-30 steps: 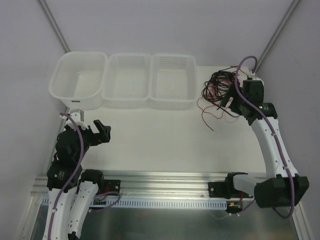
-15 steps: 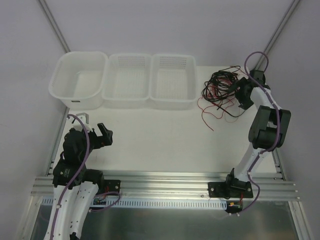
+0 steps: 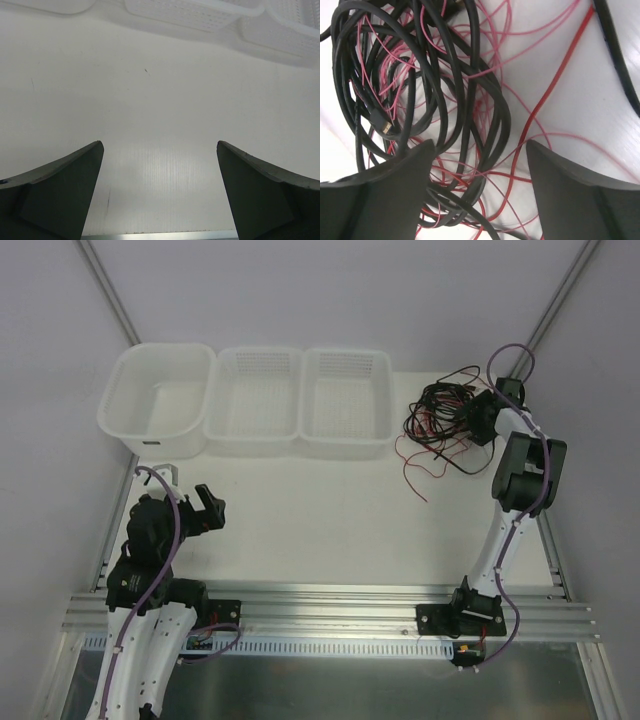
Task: Untangle the cables
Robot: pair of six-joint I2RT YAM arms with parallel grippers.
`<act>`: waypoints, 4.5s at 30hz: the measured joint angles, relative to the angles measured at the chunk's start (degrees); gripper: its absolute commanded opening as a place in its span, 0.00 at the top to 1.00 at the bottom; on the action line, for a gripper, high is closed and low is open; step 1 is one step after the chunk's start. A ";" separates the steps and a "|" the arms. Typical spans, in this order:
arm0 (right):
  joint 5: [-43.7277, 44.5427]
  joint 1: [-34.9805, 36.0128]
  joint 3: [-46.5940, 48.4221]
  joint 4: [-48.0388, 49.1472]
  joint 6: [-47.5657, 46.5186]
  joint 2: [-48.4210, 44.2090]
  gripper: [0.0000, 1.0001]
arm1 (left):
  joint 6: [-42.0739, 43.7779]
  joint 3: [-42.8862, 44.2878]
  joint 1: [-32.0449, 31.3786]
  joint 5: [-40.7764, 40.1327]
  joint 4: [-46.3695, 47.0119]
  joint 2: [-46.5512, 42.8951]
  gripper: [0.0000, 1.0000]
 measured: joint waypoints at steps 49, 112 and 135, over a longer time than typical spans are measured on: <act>14.69 59.91 -37.27 -26.18 -7.10 -42.18 0.99 | -1.44 0.26 -0.76 13.94 1.25 0.81 0.01; 24.57 74.10 -46.21 -17.92 -6.08 -44.65 0.99 | -24.83 -8.52 -20.63 2.47 19.74 41.81 0.01; 44.33 74.23 -22.49 -39.26 -14.53 -85.09 0.99 | -28.15 -9.29 -20.65 0.81 21.90 43.58 0.01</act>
